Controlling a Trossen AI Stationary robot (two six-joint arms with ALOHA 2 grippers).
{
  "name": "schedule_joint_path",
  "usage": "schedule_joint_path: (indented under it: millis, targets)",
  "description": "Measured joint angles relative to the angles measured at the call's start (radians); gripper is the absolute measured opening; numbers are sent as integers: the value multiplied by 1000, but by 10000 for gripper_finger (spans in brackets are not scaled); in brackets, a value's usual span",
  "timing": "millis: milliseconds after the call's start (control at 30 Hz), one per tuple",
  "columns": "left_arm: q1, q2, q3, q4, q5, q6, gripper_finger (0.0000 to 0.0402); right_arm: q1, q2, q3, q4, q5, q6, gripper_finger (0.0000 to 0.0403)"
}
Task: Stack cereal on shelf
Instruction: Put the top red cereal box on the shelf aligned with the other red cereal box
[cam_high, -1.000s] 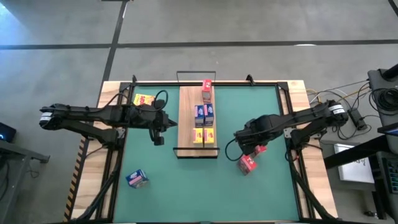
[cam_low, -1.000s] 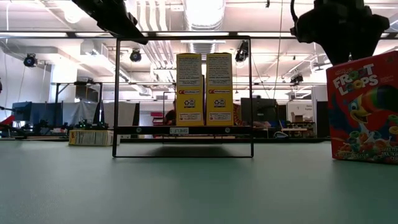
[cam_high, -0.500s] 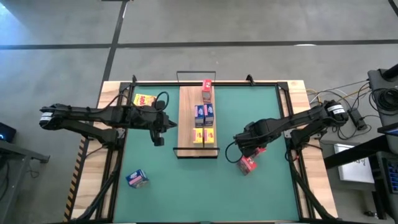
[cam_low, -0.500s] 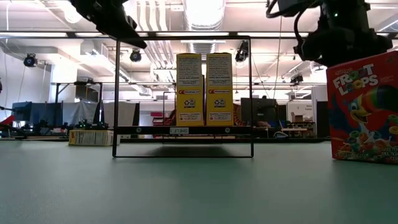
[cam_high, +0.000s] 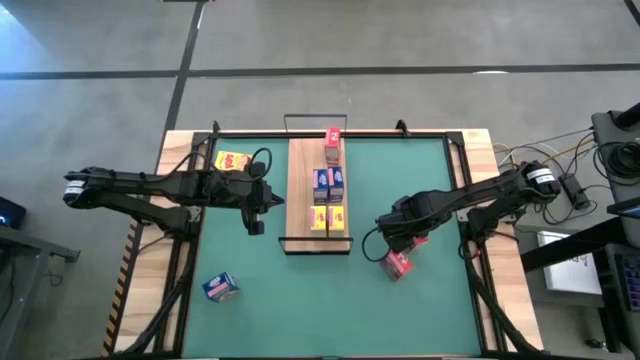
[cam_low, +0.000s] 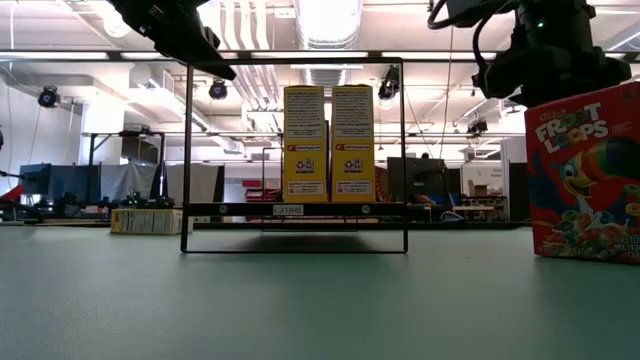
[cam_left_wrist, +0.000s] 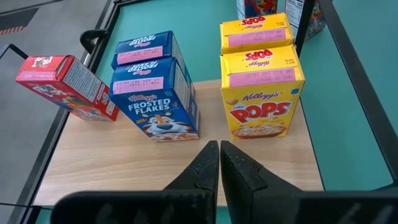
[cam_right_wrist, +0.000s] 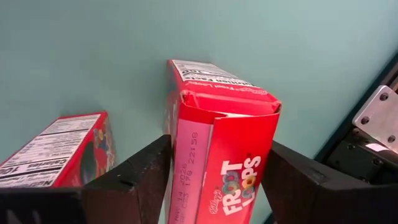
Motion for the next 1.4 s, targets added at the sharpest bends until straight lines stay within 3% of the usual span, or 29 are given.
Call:
schedule_joint_path:
  millis: [433, 767, 1100, 1400]
  targets:
    - [0, 0, -9, 6, 0, 0, 0, 0, -1, 8, 4, 8, 0, 179]
    - [0, -11, -10, 8, 0, 0, 0, 0, -13, 53, -28, 15, -9, 175]
    - [0, -45, -28, 27, 0, 11, 0, 0, -123, 189, -62, 171, -8, 173]
    - [0, -145, -118, 127, -1, 30, 0, 0, -224, 339, -36, 444, -17, 173]
